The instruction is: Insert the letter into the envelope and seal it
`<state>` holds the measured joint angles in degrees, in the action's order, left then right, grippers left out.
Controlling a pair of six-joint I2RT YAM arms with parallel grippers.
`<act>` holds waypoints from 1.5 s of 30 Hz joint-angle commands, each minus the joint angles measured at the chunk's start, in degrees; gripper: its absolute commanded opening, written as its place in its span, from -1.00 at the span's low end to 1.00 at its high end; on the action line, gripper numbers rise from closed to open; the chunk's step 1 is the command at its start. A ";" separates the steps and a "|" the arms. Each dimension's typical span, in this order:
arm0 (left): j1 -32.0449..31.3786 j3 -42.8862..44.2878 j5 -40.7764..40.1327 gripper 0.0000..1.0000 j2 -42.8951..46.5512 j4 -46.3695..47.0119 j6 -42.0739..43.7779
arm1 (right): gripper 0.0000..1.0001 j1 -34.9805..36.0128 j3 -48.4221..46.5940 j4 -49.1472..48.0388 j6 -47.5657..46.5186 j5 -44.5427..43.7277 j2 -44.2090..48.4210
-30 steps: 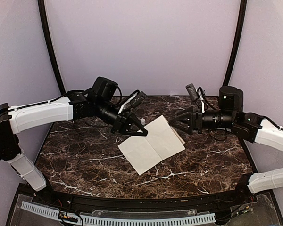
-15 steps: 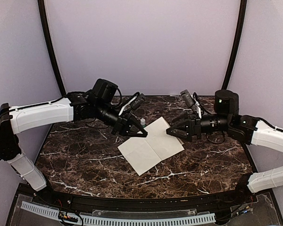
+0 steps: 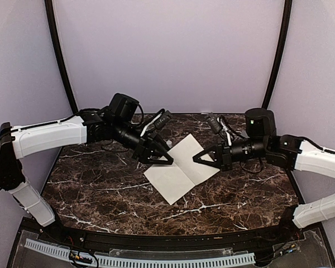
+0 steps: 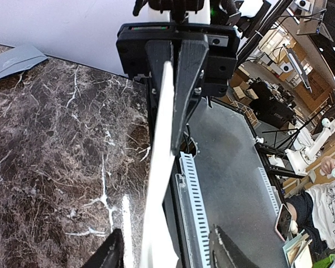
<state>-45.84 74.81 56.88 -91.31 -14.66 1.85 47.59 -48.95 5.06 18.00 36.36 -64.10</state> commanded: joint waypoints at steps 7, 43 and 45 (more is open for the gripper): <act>1.17 0.54 -1.85 -0.15 0.98 -5.49 3.95 | -1.00 -1.28 -6.67 7.24 -5.65 -6.49 2.49; 1.86 -3.33 -3.28 -1.00 4.13 1.09 3.36 | 0.76 -4.72 -2.24 -0.39 1.08 1.94 -1.36; 1.86 -3.47 -2.69 -1.00 4.25 1.75 2.87 | 0.76 -3.04 -2.29 -0.49 0.82 2.36 -2.46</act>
<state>-44.18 72.23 52.73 -89.78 -14.87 5.13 41.47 -51.11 6.50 20.78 33.65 -65.67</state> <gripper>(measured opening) 0.004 0.879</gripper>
